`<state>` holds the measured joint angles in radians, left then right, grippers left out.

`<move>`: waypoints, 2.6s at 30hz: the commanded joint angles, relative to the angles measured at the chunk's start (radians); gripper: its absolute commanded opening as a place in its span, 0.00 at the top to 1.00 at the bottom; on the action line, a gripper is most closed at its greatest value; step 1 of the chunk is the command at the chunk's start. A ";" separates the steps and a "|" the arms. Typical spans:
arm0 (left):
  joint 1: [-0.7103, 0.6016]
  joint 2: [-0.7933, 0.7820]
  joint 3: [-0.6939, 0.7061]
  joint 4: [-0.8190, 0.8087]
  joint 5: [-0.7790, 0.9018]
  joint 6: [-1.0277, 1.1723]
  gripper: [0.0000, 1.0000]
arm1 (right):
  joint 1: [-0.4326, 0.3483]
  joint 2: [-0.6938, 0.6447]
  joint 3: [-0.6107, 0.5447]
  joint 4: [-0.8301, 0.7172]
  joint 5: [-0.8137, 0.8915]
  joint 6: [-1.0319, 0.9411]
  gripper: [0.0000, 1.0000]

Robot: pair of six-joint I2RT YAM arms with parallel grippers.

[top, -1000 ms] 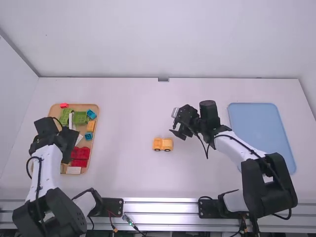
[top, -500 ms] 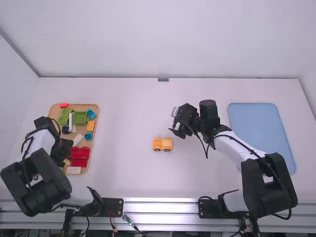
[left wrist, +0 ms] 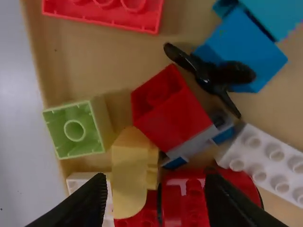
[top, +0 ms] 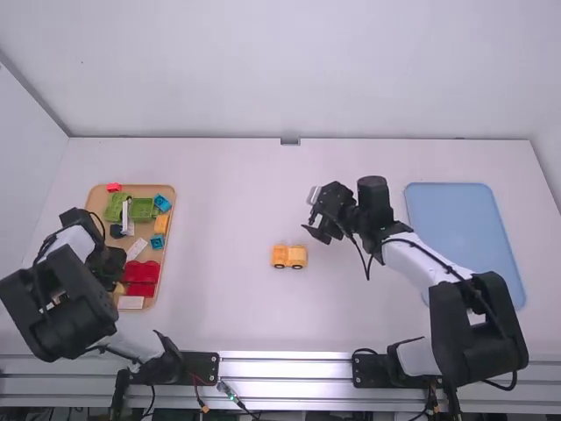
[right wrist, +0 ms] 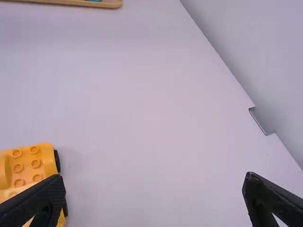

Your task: Assemble lego blocks to make yellow taxi

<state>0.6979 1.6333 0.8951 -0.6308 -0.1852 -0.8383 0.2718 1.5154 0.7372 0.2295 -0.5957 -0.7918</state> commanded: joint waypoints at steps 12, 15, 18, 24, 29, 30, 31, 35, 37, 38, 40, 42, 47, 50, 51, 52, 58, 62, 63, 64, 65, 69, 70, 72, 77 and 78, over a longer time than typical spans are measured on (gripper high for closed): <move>0.016 0.002 -0.082 0.070 -0.018 0.027 0.56 | -0.005 0.009 0.002 0.002 -0.006 0.006 0.01; 0.016 0.002 -0.095 0.086 -0.018 0.028 0.58 | -0.002 0.009 0.002 0.003 -0.006 0.010 0.01; 0.016 0.002 -0.108 0.110 -0.014 0.066 0.60 | -0.005 0.009 0.002 0.002 -0.006 0.010 0.01; 0.016 0.002 -0.152 0.169 -0.013 0.069 0.59 | -0.004 0.009 0.002 0.003 -0.006 0.010 0.01; 0.015 0.002 -0.156 0.172 -0.006 0.068 0.54 | -0.003 0.009 0.002 0.003 -0.009 0.010 0.01; 0.016 0.002 -0.156 0.165 -0.004 0.043 0.52 | -0.004 0.009 0.002 0.003 -0.009 0.010 0.01; 0.016 0.002 -0.156 0.165 0.002 0.042 0.49 | -0.004 0.009 0.002 0.003 -0.009 0.010 0.01; 0.016 0.002 -0.151 0.167 0.032 0.042 0.47 | -0.002 0.009 0.002 0.003 -0.009 0.010 0.01; 0.016 0.002 -0.149 0.175 0.030 0.042 0.51 | 0.004 0.009 0.002 0.002 -0.008 0.010 0.01; 0.016 0.002 -0.150 0.180 0.029 0.031 0.54 | 0.010 0.009 0.002 0.002 -0.008 0.010 0.01; 0.016 0.002 -0.150 0.179 0.006 -0.006 0.56 | 0.013 0.009 0.002 0.002 -0.005 0.010 0.01; 0.016 0.002 -0.150 0.172 -0.019 -0.037 0.56 | 0.016 0.009 0.002 0.002 -0.005 0.009 0.01; 0.016 0.002 -0.170 0.215 -0.017 -0.037 0.58 | 0.017 0.009 0.002 0.002 -0.005 0.010 0.01; 0.016 0.002 -0.186 0.247 -0.014 -0.036 0.57 | 0.017 0.009 0.002 0.002 -0.005 0.010 0.01; 0.016 0.002 -0.195 0.263 -0.014 -0.036 0.58 | 0.017 0.009 0.002 0.002 -0.005 0.010 0.01; 0.016 0.002 -0.200 0.270 -0.014 -0.037 0.58 | 0.015 0.009 0.002 0.002 -0.005 0.010 0.01; 0.016 0.002 -0.197 0.269 -0.014 -0.036 0.73 | 0.008 0.009 0.002 -0.001 -0.005 0.010 0.01; 0.016 0.002 -0.187 0.265 0.005 -0.036 0.80 | 0.010 0.009 0.002 -0.002 -0.006 0.010 0.01; 0.016 0.001 -0.181 0.266 0.020 -0.028 0.83 | 0.008 0.009 0.002 -0.002 -0.006 0.010 0.01; 0.016 0.001 -0.177 0.266 0.024 -0.024 0.84 | 0.008 0.009 0.002 -0.001 -0.006 0.010 0.01; 0.016 -0.006 -0.167 0.263 0.040 -0.003 0.87 | 0.014 0.009 0.002 -0.001 -0.006 0.011 0.01; 0.013 -0.061 -0.146 0.246 0.069 0.028 0.92 | 0.030 0.009 0.002 0.015 -0.006 0.040 0.01; 0.008 -0.097 -0.140 0.242 0.069 0.028 0.92 | 0.035 0.009 0.002 0.046 0.004 0.106 0.01; 0.009 -0.141 -0.139 0.239 0.073 0.046 0.92 | 0.038 0.009 0.002 0.082 0.019 0.183 0.01; -0.014 -0.315 -0.166 0.301 0.247 0.217 0.91 | 0.036 0.009 0.002 0.188 -0.014 0.337 0.01; -0.016 -0.322 -0.167 0.304 0.257 0.226 0.91 | 0.036 0.009 0.002 0.192 -0.014 0.346 0.01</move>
<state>0.7052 1.3792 0.7311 -0.3340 -0.0399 -0.7223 0.3084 1.5158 0.7372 0.4057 -0.5930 -0.5659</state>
